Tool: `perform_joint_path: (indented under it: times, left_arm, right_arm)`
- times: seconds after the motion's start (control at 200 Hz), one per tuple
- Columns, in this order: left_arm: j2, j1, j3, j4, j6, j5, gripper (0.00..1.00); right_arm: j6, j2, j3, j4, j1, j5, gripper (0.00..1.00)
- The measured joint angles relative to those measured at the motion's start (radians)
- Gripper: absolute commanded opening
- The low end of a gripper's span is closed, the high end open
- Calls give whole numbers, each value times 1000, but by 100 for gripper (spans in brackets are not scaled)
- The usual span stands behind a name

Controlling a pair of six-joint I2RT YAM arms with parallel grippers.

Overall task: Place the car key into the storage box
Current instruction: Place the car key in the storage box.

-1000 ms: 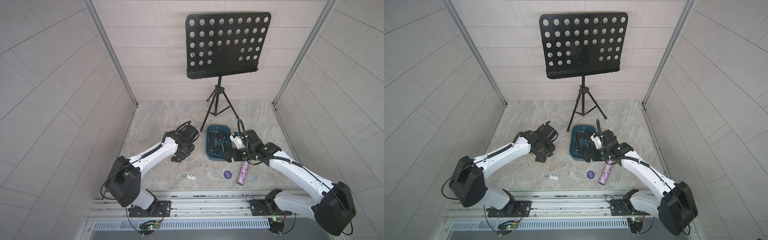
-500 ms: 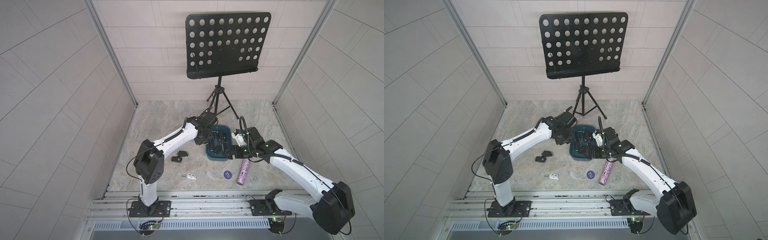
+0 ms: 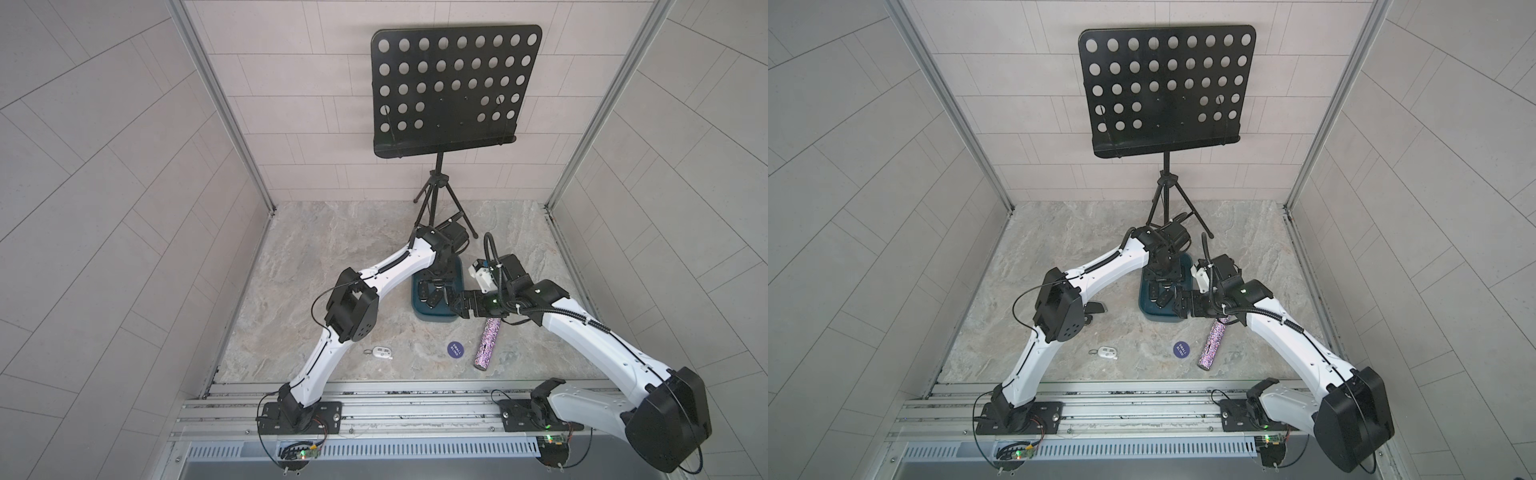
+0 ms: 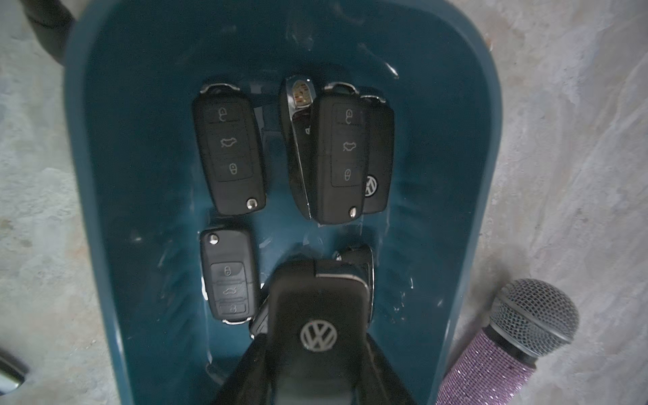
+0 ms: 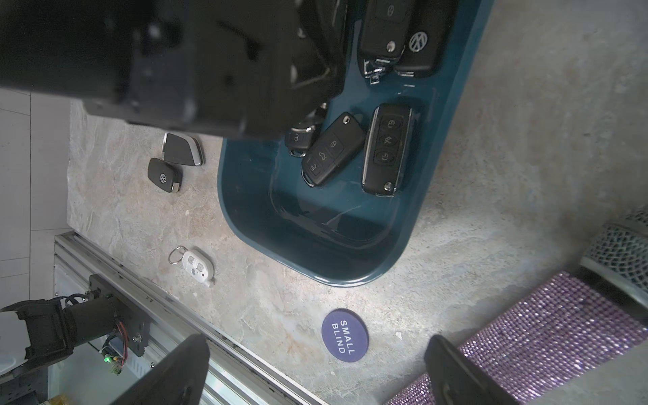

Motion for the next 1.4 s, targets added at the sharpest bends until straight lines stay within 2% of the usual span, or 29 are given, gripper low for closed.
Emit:
perform_joint_path:
  times: [0.11, 0.801, 0.876, 0.991, 1.106, 1.401]
  left_arm:
    - [50, 2, 46, -31, 15, -10, 42]
    - [159, 58, 108, -53, 22, -34, 43]
    - [159, 60, 111, -52, 20, -28, 47]
    - [164, 64, 111, -51, 8, -16, 61]
    - [166, 64, 119, -51, 6, -3, 68]
    - [138, 64, 125, -31, -12, 35, 75]
  right_arm:
    - [0, -8, 0, -3, -2, 9, 99]
    - [0, -9, 0, -48, -6, 35, 100]
    - [-1, -8, 5, -53, -6, 35, 100]
    - [-8, -3, 14, -57, -6, 34, 100]
    - [-19, 2, 14, -56, -7, 29, 100]
    - [-45, -25, 14, -45, -7, 23, 100]
